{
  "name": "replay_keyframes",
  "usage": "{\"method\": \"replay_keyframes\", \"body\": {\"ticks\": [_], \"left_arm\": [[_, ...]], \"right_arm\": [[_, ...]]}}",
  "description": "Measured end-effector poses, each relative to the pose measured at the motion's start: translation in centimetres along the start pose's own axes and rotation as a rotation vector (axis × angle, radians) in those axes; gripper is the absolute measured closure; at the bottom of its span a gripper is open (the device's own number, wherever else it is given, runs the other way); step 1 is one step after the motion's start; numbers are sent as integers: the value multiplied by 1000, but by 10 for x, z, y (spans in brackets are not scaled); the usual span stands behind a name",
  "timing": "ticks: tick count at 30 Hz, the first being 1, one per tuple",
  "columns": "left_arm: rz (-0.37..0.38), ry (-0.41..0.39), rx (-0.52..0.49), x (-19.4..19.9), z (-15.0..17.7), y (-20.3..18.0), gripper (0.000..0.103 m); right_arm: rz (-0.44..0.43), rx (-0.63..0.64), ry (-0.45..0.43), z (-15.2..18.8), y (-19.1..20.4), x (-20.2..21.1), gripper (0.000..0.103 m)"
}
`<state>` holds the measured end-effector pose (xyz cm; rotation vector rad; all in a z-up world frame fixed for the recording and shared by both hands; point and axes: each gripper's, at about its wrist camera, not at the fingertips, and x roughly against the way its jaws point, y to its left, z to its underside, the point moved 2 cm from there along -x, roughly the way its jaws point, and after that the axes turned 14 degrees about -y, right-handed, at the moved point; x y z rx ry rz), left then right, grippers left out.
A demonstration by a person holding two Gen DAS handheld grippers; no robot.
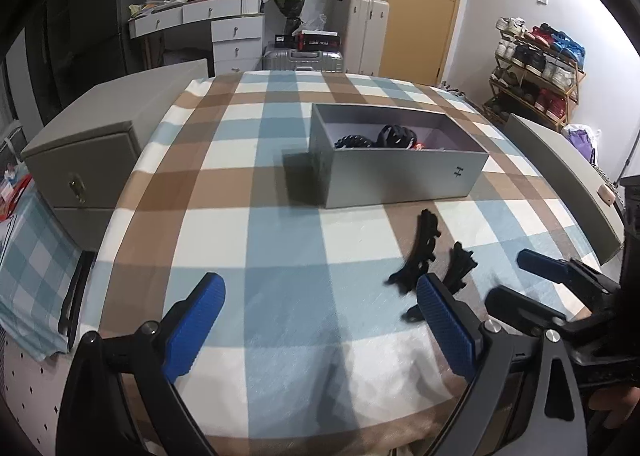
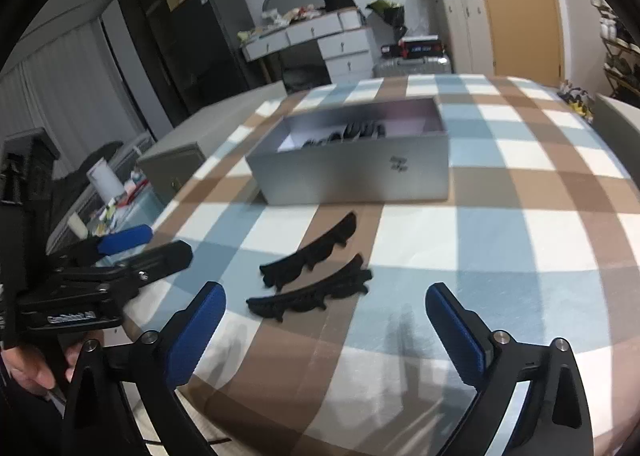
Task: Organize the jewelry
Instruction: 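Withdraw both open grippers from the silver box, then move the open right gripper to a black claw hair clip and close on it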
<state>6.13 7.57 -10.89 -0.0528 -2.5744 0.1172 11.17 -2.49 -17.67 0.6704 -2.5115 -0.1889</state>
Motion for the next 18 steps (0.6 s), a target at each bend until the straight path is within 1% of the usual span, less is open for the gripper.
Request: {"method": "replay_keyframes", "body": {"ticks": [3, 5, 7, 8, 9, 13, 15, 18], "left_arm": [[-3, 22, 0, 1, 8, 1, 9], [-5, 32, 2, 2, 11, 1, 9], [-4, 37, 0, 2, 13, 1, 9], [-4, 39, 3, 3, 13, 1, 9], [-3, 41, 5, 2, 14, 2, 9], [-3, 46, 8, 2, 14, 3, 9], [-1, 49, 9, 2, 14, 4, 9], [0, 51, 6, 3, 14, 5, 9]], "right_arm": [[35, -21, 33, 3, 0, -10, 12], [60, -19, 36, 4, 1, -15, 15], [69, -12, 43, 4, 2, -19, 16], [78, -11, 48, 5, 1, -22, 18], [82, -13, 55, 5, 1, -24, 24], [92, -5, 56, 4, 3, -29, 31], [101, 24, 57, 5, 7, -32, 40], [106, 59, 59, 5, 10, -34, 42]]}}
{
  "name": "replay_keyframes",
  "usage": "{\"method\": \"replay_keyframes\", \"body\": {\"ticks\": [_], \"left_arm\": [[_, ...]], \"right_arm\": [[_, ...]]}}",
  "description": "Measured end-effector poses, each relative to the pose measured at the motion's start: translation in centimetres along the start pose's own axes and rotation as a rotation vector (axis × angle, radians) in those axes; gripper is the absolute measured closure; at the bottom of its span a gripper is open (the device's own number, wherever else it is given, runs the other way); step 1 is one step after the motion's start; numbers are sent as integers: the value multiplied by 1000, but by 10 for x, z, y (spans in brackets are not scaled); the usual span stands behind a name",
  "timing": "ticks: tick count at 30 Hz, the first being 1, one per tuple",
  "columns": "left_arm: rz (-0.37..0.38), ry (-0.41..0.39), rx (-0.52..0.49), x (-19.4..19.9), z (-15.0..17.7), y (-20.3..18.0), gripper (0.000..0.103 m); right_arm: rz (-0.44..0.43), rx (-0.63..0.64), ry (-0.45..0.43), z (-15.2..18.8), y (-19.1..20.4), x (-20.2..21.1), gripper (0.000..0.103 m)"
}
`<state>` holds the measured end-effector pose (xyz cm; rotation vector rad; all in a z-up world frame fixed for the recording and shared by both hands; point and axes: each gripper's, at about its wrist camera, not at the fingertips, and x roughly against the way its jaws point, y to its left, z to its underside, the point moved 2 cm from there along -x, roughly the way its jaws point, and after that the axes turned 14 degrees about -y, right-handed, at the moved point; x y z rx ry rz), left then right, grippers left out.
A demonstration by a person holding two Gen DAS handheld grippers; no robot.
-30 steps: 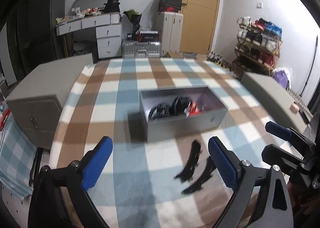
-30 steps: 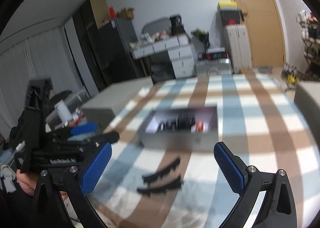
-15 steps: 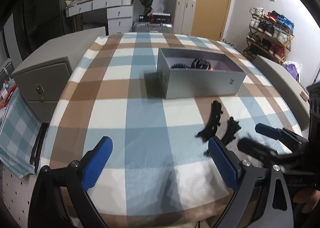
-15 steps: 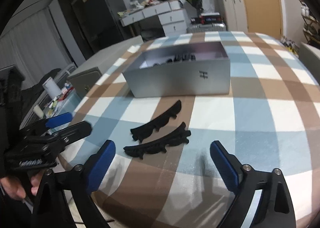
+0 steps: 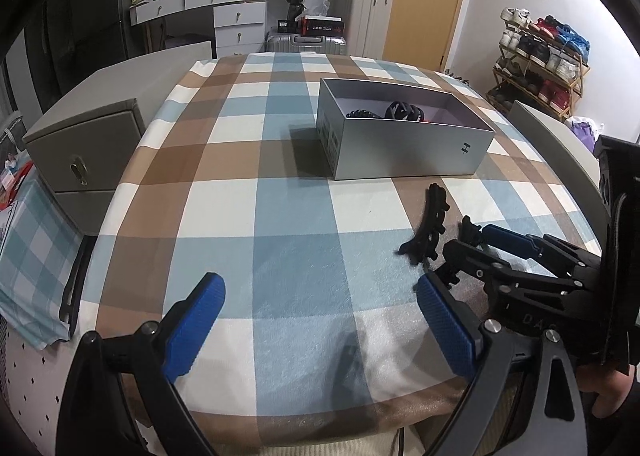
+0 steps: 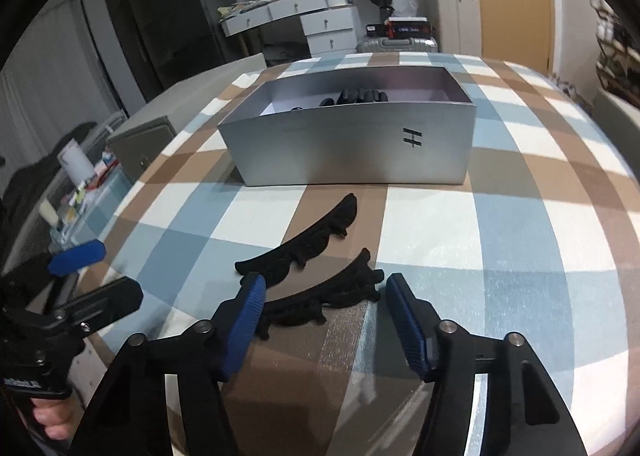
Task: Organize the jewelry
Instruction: 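Move the open right gripper to a black claw hair clip and close on it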
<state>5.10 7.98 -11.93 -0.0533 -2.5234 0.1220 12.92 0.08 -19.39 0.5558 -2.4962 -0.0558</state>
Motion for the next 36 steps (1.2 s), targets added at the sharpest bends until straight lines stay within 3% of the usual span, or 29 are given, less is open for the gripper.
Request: {"method": "replay_keyframes", "body": {"ticks": [5, 10, 18, 25, 33, 36], "left_arm": [[-2, 5, 6, 1, 1, 3, 9], [-6, 16, 3, 1, 3, 4, 9], [-13, 33, 7, -1, 2, 7, 9], [-19, 45, 1, -1, 3, 7, 9], [-27, 57, 8, -3, 4, 8, 9], [-28, 54, 3, -3, 3, 6, 9]], "right_arm": [[6, 43, 7, -1, 3, -3, 49], [13, 56, -5, 0, 5, -4, 50], [-7, 26, -18, 1, -1, 0, 66], [-12, 63, -33, 3, 1, 3, 68], [-49, -19, -70, 2, -10, 8, 81], [-52, -25, -72, 1, -13, 8, 81]]}}
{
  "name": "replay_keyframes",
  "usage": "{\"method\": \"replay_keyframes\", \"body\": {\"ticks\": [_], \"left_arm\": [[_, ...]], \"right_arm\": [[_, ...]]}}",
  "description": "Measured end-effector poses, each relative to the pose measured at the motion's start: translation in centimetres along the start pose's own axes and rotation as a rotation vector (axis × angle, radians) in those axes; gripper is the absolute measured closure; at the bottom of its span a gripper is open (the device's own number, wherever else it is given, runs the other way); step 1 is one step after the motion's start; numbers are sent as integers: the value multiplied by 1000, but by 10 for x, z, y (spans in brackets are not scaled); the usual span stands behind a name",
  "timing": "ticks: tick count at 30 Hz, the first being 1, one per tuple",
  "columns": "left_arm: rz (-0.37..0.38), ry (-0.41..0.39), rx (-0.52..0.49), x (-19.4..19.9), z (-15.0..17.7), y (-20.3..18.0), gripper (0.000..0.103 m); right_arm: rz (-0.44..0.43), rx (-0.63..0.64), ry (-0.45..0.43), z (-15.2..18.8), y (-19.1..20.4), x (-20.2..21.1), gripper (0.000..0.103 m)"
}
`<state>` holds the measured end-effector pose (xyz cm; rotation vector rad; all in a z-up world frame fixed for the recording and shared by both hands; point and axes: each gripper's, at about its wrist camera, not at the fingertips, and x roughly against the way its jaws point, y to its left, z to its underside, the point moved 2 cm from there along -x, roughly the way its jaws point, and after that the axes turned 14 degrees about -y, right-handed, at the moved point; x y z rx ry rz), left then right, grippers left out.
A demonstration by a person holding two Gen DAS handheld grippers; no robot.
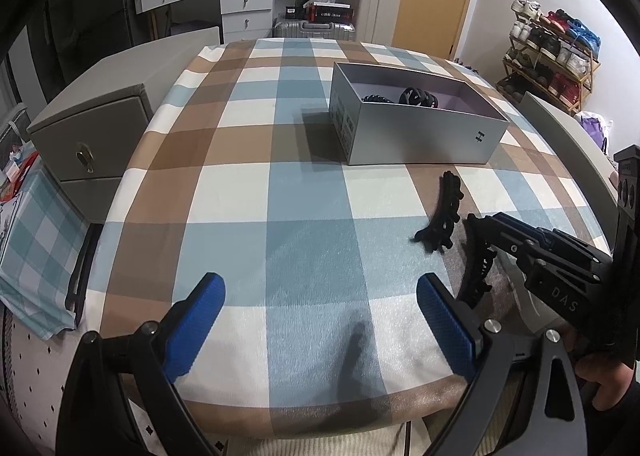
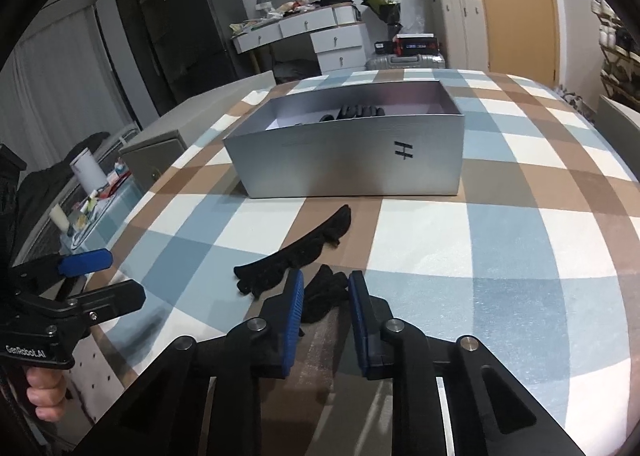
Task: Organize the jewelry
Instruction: 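Move the open right gripper to a black claw hair clip and close on it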
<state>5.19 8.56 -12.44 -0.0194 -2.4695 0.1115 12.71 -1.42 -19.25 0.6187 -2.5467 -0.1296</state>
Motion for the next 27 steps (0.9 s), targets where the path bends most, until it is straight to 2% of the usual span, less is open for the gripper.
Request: {"method": "replay_keyframes", "body": {"ticks": [5, 12, 13, 16, 18, 20, 22, 27], "left_arm": [[-1, -7, -4, 1, -2, -1, 9], [-1, -9, 10, 2, -2, 1, 9], [0, -10, 11, 3, -3, 1, 9], [0, -14, 8, 4, -3, 1, 9], [0, -15, 10, 4, -3, 1, 9], [2, -16, 15, 4, -4, 1, 9], [2, -15, 14, 3, -5, 2, 9], [17, -13, 0, 0, -9, -1, 9]], "right_arm": [[0, -13, 30, 0, 0, 0, 79], [81, 4, 30, 4, 11, 4, 77], [92, 7, 27, 6, 14, 5, 75], [104, 35, 33, 12, 20, 5, 58], [125, 96, 17, 15, 29, 4, 54], [117, 120, 9, 17, 35, 3, 60], [112, 122, 5, 18, 34, 3, 74], [85, 55, 0, 15, 20, 6, 80]]}}
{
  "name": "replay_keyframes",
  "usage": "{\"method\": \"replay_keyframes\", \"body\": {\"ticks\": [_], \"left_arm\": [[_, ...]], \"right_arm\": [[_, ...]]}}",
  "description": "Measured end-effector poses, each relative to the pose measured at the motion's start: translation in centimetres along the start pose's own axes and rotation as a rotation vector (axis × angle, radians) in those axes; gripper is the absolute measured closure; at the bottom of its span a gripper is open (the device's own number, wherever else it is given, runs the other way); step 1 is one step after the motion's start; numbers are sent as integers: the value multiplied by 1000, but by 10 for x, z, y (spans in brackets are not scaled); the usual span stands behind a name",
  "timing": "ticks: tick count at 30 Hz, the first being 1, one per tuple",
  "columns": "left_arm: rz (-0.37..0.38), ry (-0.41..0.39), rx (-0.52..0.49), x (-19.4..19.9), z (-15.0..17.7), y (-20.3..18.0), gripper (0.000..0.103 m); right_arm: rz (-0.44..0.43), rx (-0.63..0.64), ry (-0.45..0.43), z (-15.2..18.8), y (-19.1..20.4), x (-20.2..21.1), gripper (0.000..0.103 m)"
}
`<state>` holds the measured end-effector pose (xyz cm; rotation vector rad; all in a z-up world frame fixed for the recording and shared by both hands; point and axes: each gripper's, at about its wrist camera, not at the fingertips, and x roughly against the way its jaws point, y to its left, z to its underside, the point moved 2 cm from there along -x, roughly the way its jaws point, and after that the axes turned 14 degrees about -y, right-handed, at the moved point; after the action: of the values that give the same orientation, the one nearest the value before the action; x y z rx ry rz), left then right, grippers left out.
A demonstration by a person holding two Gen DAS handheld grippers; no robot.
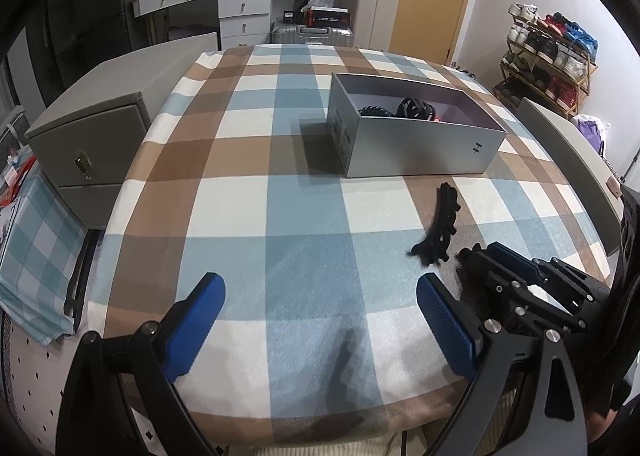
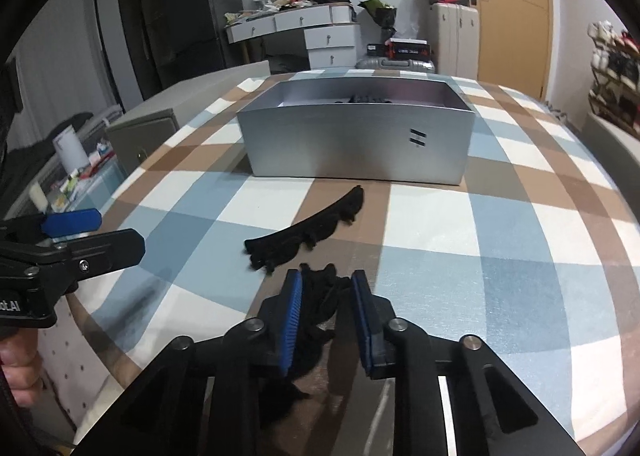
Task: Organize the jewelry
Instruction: 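Move the open right gripper to a black claw hair clip and close on it, then close the left gripper on the long black comb clip while the right gripper holds its clip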
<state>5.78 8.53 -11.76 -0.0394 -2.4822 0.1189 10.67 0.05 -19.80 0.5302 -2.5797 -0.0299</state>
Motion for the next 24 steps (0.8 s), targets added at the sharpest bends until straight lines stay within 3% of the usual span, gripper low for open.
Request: {"method": "replay_keyframes", "body": {"ticks": [12, 16, 20, 24], "left_arm": [[117, 18, -57, -33, -24, -39, 9], [193, 86, -91, -55, -26, -58, 9], [218, 151, -99, -74, -21, -69, 9], [224, 161, -125, -79, -19, -73, 13]], "right_arm": [[21, -187, -118, -26, -73, 35, 80], [33, -219, -143, -32, -95, 43, 80], [35, -238, -161, -38, -108, 47, 80], [32, -245, -167, -40, -112, 44, 80]]}}
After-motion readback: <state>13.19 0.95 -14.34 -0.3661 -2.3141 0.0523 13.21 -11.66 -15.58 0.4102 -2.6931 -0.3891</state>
